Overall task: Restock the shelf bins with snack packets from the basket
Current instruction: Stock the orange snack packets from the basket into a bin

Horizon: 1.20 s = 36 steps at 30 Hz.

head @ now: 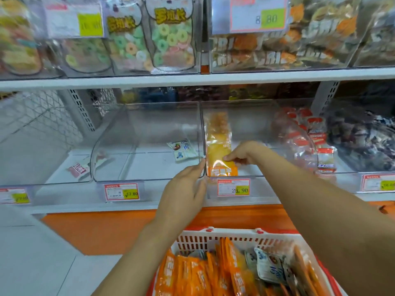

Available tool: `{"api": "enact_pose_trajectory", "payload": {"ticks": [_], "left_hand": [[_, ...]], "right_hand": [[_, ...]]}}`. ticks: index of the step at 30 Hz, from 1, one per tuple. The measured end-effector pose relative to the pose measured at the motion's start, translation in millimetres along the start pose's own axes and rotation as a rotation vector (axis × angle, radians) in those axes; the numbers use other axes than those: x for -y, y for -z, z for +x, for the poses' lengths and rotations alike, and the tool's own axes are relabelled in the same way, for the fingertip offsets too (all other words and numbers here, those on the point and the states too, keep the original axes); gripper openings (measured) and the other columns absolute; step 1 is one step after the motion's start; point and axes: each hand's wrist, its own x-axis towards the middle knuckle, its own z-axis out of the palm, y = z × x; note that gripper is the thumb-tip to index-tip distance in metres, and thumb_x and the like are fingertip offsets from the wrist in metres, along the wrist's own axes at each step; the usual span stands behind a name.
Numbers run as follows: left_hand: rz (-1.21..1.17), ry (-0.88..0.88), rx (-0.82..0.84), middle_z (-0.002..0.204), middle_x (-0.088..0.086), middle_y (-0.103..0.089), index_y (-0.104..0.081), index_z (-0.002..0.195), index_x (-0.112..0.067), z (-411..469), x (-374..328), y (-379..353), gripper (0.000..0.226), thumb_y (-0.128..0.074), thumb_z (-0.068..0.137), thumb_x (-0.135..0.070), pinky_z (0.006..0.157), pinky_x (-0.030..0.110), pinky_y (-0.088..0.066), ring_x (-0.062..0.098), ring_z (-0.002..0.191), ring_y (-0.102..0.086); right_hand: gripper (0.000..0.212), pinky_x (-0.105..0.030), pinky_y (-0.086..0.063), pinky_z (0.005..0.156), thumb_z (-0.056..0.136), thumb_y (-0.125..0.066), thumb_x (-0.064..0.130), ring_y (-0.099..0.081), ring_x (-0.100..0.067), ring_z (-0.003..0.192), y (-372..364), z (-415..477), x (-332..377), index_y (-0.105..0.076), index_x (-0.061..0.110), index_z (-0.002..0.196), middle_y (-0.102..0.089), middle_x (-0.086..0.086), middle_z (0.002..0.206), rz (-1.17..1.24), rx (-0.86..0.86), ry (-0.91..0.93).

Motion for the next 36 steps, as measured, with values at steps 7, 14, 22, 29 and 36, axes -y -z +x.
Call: {"api": "enact_pose_trajectory", "payload": {"ticks": [7,14,22,29,36], "left_hand": [[0.002,-0.01,-0.027,0.14,-0.006,-0.05,-0.035,0.145,-0.026,-0.4,-2.4,-1.5,0.048,-0.045,0.098,-0.027,0.094,0.011,-0.028,0.01,0.123,-0.047],[0.003,0.002,-0.032,0.141,-0.008,-0.048,-0.032,0.146,-0.029,-1.1,-4.7,-1.7,0.049,-0.043,0.099,-0.029,0.091,0.007,-0.023,0.007,0.125,-0.045],[0.028,0.007,-0.035,0.145,-0.011,-0.043,-0.023,0.148,-0.034,-2.6,1.5,-4.3,0.051,-0.041,0.1,-0.031,0.088,0.003,-0.019,0.005,0.128,-0.04],[0.075,-0.031,0.011,0.151,-0.008,-0.035,-0.016,0.149,-0.032,-10.5,2.8,-7.3,0.058,-0.043,0.099,-0.029,0.099,0.007,-0.015,0.007,0.136,-0.031],[-0.066,-0.147,-0.052,0.111,-0.018,-0.053,-0.057,0.116,-0.026,-62.0,11.8,-30.5,0.031,-0.036,0.097,-0.039,0.091,0.004,-0.033,-0.008,0.105,-0.046]], "right_hand": [[0.038,-0.025,-0.037,0.074,0.072,-0.083,0.025,-0.04,-0.013,0.062,-4.3,-1.7,4.0,-0.047,0.014,0.064,-0.048,-0.003,0.067,-0.17,0.055,-0.087],[0.046,-0.036,-0.054,0.09,0.061,-0.09,0.022,-0.064,-0.021,0.085,-3.3,3.8,9.3,-0.056,0.006,0.087,-0.065,-0.01,0.093,-0.082,-0.207,0.056],[0.067,-0.035,-0.051,0.094,0.067,-0.085,0.031,-0.064,-0.026,0.106,-8.2,-6.9,16.7,-0.054,0.002,0.118,-0.063,-0.01,0.119,-0.325,-0.255,0.125],[0.033,-0.028,-0.052,0.081,0.083,-0.07,0.039,-0.065,-0.023,0.101,-5.2,-41.8,21.6,-0.052,0.013,0.075,-0.064,-0.008,0.101,-0.514,-0.341,0.23],[0.046,-0.033,-0.037,0.056,0.092,-0.057,0.034,-0.049,-0.024,0.058,-20.2,-115.4,-39.7,-0.038,0.016,0.055,-0.043,-0.001,0.052,-0.172,-0.628,0.733]]}}
